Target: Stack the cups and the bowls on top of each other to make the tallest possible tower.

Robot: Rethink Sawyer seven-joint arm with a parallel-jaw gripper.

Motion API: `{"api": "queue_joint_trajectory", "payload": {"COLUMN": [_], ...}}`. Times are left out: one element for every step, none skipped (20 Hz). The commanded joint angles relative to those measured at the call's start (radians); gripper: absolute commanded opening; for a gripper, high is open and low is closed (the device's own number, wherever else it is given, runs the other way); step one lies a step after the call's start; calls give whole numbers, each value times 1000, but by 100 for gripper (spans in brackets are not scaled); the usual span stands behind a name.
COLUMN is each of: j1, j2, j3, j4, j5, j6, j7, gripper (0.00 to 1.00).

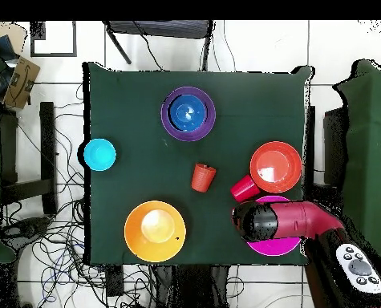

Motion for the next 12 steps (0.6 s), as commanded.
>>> {"api": "queue_joint_trajectory", "payload": {"j1": [46,40,31,23,22,24,30,36,39,39,39,39], "j2": [32,39,48,57,63,70,74,79,82,85,87,90], "j3": [-13,-11,-6,-1,0,-3,-8,-13,-16,-16,-18,-19], "j4": [57,62,69,75,78,78,77,76,75,75,80,81], "j5": [-121,-127,-131,-135,-139,-143,-146,-149,-150,-148,-149,-146], "j6": [-83,-108,-139,-169,-192,-207,-222,-236,-248,-258,-274,-281], "j7": [-19,-9,-1,7,18,30,43,55,61,63,65,64], "gripper": [100,100,100,100,100,100,100,100,100,100,100,100]}}
